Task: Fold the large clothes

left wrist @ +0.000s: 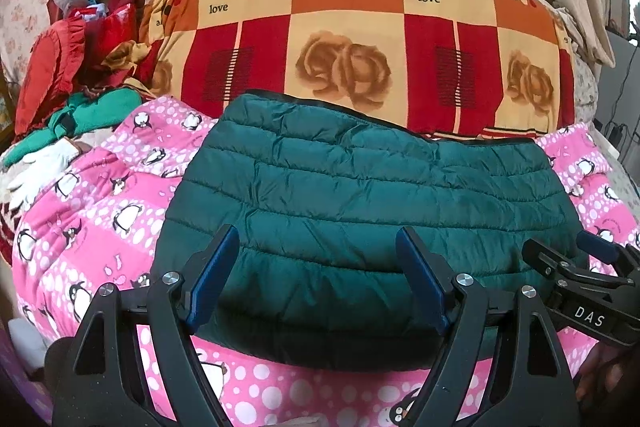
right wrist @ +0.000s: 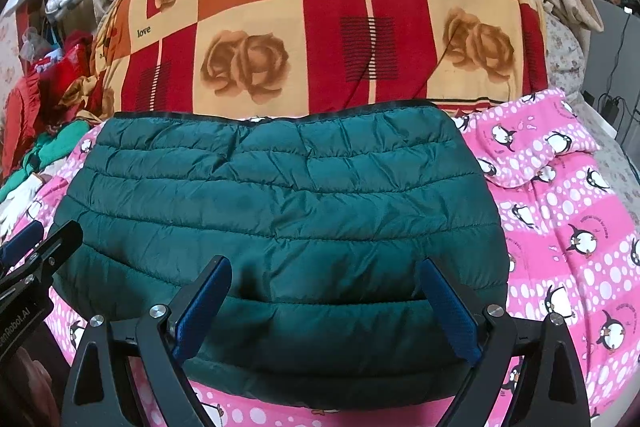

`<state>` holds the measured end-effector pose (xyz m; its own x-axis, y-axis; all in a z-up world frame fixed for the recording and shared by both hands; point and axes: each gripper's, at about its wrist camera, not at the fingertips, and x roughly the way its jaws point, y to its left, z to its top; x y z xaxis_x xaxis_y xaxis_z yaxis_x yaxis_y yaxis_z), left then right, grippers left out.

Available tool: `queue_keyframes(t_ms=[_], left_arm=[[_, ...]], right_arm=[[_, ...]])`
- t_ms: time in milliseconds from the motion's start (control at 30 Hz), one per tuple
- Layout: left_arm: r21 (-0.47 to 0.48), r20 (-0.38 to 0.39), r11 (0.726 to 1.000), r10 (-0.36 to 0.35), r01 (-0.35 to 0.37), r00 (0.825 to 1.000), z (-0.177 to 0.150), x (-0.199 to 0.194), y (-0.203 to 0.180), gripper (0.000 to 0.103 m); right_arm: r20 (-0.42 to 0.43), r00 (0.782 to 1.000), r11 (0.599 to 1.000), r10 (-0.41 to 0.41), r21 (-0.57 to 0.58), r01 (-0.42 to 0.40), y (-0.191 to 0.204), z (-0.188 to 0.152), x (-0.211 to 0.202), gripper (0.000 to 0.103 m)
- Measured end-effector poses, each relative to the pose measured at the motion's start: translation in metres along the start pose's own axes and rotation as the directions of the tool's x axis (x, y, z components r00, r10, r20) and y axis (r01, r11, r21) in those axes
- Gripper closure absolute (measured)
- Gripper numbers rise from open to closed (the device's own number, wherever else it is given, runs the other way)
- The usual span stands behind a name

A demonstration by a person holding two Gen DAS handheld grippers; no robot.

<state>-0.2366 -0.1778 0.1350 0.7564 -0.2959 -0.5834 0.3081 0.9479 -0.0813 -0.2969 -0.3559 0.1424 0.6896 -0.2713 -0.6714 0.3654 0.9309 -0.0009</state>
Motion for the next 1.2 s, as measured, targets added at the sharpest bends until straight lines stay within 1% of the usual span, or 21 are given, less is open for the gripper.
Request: queue_keyframes(t_ms=[400, 1200], left_arm=[[-0.026, -0.034, 1.0, -0.01, 0.01, 0.999, -0.0008, 0.0065, 0.0055, 0.022], [-0.023, -0.032, 1.0, -0.01, 0.009, 0.999, -0.0014, 0.0073, 0.0056, 0.022]], right_arm=[[0.0, 1.0, 1.0, 0.001, -0.005, -0.001, 0.0025, -0.0002, -0.0007, 0.009], [-0.006, 1.0, 1.0, 0.007, -0.006, -0.007, 0.0044, -0.0029, 0.002, 0.009]])
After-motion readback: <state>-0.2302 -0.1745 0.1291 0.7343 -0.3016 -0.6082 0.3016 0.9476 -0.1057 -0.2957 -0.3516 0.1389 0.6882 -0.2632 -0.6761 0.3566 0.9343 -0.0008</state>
